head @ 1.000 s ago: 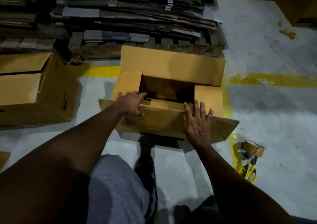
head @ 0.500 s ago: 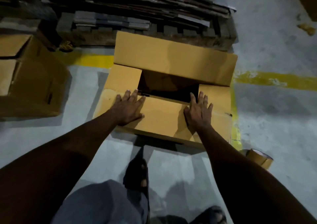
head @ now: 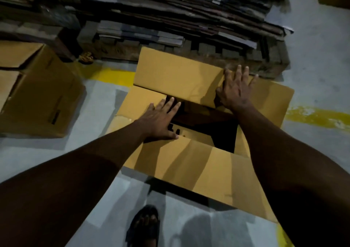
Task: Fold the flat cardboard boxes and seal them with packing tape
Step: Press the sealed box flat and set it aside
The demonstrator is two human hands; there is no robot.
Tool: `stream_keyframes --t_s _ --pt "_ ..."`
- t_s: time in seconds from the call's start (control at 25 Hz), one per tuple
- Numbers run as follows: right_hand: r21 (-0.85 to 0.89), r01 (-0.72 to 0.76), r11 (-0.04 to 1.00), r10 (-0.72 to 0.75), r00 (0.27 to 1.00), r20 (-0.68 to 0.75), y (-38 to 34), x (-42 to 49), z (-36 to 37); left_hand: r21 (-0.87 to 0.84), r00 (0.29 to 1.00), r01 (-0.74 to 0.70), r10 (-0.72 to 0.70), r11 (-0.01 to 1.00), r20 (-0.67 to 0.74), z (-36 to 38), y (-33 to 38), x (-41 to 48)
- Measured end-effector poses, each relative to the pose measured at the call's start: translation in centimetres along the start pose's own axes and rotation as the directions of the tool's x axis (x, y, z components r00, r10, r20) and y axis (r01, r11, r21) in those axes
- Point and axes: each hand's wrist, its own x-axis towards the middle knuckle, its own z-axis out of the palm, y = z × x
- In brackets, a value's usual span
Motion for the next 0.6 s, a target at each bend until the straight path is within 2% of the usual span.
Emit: stream_keyframes --t_s 0.12,0.32,0.4,0.52,0.6 --pt "0.005 -0.007 1.000 0.008 0.993 -0.114 0.8 1.2 -0.1 -0.011 0.995 0.010 -0.011 1.000 -0.101 0.4 -0.2 -0.8" --pt "0.060 -0.012 0.998 0.034 0.918 -0.394 0.6 -1.4 0.0 0.182 0.947 0.012 0.047 0.983 -0.317 0.4 0.9 -2.3" --pt "0.086 0.000 0.996 0.039 0.893 -0.448 0.4 -3.7 -0.2 0.266 0.922 0.022 0.084 0.964 -0.379 -0.2 1.5 -3.2" --pt "0.096 0.018 0.995 0.032 0.868 -0.496 -0.7 -8.3 -0.1 0.361 0.906 0.007 0.146 0.933 -0.397 -0.8 2.1 -5.1" --pt "0.069 0.016 0.998 0.019 0.881 -0.473 -1.7 -12.0 0.3 0.377 0.904 0.020 0.145 0.926 -0.403 -0.8 2.3 -6.8"
